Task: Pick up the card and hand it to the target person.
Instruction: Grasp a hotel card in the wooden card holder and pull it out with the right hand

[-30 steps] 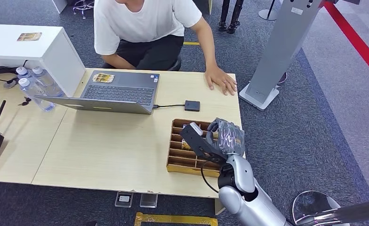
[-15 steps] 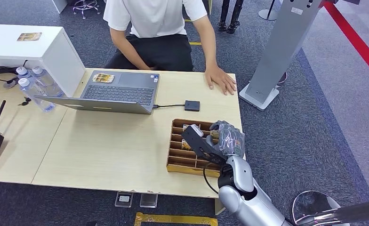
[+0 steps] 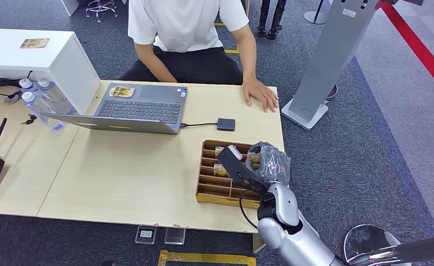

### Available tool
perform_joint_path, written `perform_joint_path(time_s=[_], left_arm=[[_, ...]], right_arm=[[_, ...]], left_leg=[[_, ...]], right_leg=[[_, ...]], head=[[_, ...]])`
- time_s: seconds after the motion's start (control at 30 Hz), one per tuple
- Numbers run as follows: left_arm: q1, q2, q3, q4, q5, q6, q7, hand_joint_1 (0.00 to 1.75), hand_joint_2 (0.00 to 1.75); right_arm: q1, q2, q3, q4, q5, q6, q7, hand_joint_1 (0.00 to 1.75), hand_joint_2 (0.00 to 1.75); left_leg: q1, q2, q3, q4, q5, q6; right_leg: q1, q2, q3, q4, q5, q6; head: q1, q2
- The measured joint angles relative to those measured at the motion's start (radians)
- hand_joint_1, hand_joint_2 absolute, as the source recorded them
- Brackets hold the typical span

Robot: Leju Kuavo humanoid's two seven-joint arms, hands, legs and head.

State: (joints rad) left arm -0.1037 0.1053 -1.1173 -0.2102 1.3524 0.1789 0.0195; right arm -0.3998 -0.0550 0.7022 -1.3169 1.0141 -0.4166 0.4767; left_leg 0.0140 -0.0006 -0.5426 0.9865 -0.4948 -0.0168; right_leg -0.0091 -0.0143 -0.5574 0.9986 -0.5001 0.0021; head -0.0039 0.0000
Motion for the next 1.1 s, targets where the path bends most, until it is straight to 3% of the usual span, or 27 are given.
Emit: perform_joint_path(time_s=[0.67,1.1], left_arm=[[0.0,0.0,0.0,0.0,0.002,0.003,0.009,0.0,1.75],[0.0,-0.001,0.0,0.0,0.003,0.003,0.012,0.0,1.75]], right_arm=[[0.002,-0.008,-0.032,-0.027,0.009,-0.008,-0.006,0.96,1.75],[0.0,0.025,-0.018,0.041,-0.015,0.006,-0.034,0.9,1.75]], left_leg=[[0.0,0.0,0.0,0.0,0.0,0.0],[0.0,0.0,0.0,0.0,0.0,0.0]], right_leg=[[0.0,0.0,0.0,0.0,0.0,0.0],[0.0,0.0,0.0,0.0,0.0,0.0]], head=[[0.0,0.0],[0.0,0.0]])
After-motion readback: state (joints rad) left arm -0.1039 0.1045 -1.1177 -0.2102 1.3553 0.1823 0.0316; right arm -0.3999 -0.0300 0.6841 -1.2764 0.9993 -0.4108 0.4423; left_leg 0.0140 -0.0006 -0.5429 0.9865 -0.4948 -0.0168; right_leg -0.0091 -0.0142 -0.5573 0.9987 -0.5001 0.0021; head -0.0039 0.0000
